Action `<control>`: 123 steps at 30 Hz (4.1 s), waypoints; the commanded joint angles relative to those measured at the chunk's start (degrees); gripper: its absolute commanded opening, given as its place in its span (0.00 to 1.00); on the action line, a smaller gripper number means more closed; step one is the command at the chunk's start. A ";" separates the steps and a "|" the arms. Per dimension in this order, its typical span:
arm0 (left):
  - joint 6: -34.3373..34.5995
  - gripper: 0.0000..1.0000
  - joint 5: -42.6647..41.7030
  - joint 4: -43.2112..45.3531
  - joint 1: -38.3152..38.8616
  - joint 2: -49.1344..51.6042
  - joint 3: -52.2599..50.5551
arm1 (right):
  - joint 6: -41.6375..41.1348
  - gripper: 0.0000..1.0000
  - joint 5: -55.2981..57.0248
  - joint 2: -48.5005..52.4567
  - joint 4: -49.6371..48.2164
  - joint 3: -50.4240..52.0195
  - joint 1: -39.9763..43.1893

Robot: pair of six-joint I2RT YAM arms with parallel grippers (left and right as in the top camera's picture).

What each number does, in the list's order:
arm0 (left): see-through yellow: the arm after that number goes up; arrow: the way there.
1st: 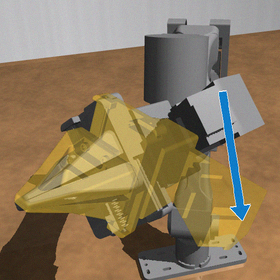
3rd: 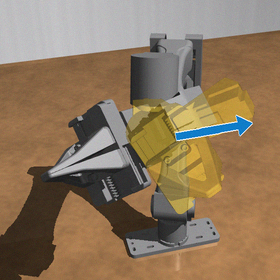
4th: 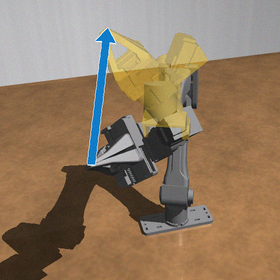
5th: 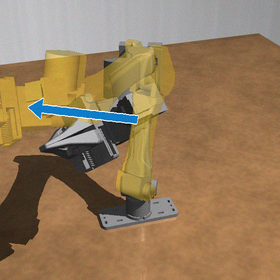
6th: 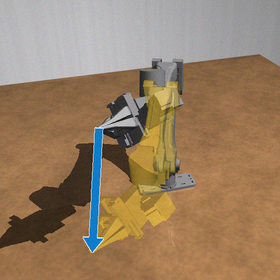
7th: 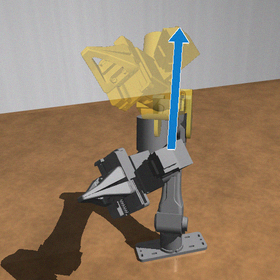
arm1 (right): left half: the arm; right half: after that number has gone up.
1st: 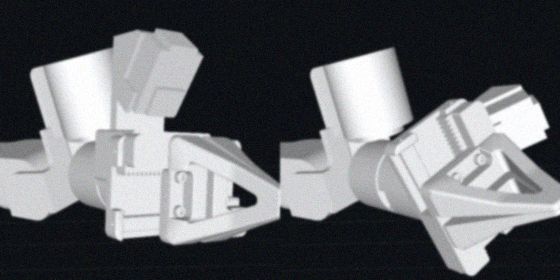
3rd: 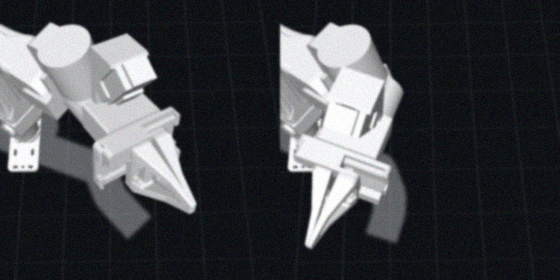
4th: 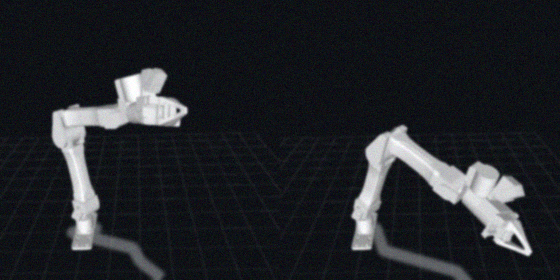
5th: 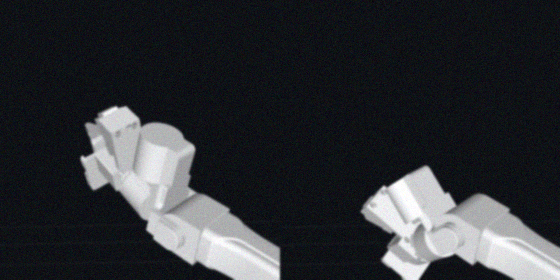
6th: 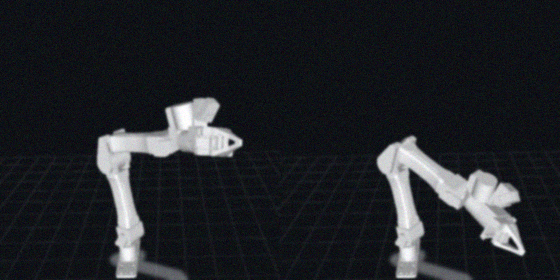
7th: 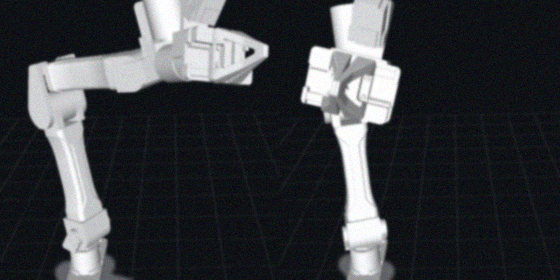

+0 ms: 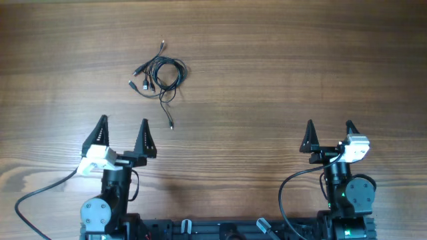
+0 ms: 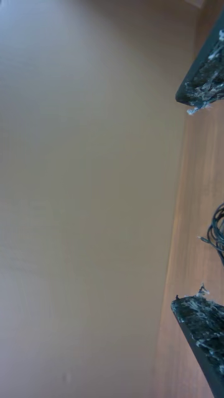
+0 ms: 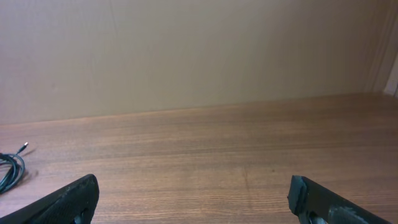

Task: Untangle cables
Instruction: 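Raise the left gripper and move it toward the black cable bundle, then lower the open left gripper over the cable bundle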

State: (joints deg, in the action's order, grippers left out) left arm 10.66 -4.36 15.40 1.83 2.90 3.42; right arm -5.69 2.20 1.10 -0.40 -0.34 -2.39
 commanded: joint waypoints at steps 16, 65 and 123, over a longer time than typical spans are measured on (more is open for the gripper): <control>3.37 1.00 -11.82 -0.09 0.13 32.09 14.69 | 1.07 1.00 0.70 -0.52 -0.26 0.04 0.33; 6.56 0.92 -15.91 -30.29 -6.64 74.77 30.67 | 1.07 1.00 0.70 -0.52 -0.26 0.04 0.33; 15.78 0.04 -1.16 -10.97 4.83 94.66 35.17 | 1.09 1.00 0.70 -0.52 -0.26 0.04 0.33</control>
State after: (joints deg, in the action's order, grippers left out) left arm 26.35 -7.20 6.72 6.22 96.47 38.46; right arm -5.67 2.20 1.10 -0.40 -0.34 -2.39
